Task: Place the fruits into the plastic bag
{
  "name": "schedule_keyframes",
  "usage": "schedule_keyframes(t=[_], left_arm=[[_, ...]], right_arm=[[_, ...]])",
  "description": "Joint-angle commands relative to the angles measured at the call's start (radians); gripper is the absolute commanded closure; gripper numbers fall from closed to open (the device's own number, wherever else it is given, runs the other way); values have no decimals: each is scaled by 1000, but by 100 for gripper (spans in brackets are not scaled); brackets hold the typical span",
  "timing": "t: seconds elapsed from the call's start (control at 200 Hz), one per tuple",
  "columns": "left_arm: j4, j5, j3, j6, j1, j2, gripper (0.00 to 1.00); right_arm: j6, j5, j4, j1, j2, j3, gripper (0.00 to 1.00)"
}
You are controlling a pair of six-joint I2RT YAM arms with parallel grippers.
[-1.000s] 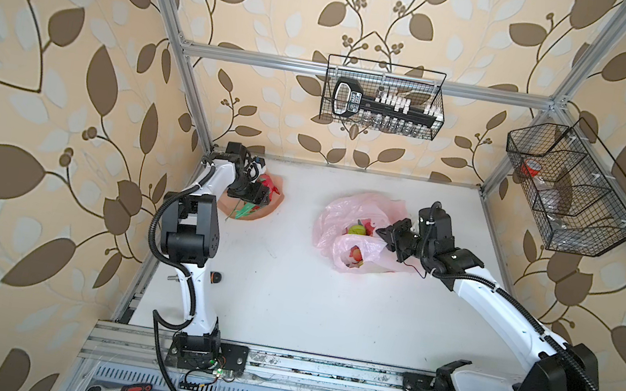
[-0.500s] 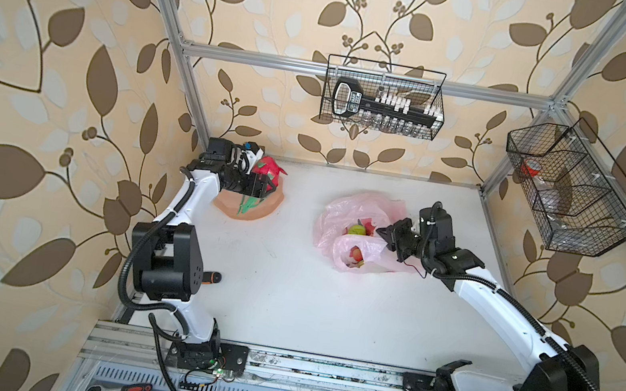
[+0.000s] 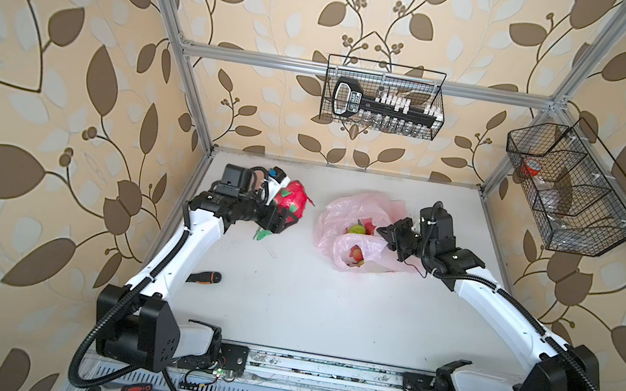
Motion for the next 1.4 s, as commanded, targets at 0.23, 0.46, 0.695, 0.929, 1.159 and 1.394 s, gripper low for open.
schedule_keyframes(t=[0.23, 0.46, 0.695, 0.929, 1.159, 1.394], left_arm=[[29, -121, -101, -22, -266, -40, 51], [12, -162, -85, 18, -333, 30, 51], [15, -163, -37, 64, -383, 125, 52], [-34, -172, 61, 139, -446, 268, 52], [-189, -141, 220, 242, -494, 425, 52], [-333, -93, 413, 296, -506, 601, 54]], right_arm=[[19, -5, 20, -3, 20, 22, 100], [21, -5, 23, -3, 23, 25, 100], [23, 0, 22, -3, 19, 22, 100], [28, 5, 22, -1, 16, 22, 100], [30, 7, 22, 3, 14, 18, 100], [32, 13, 20, 10, 5, 15, 100]])
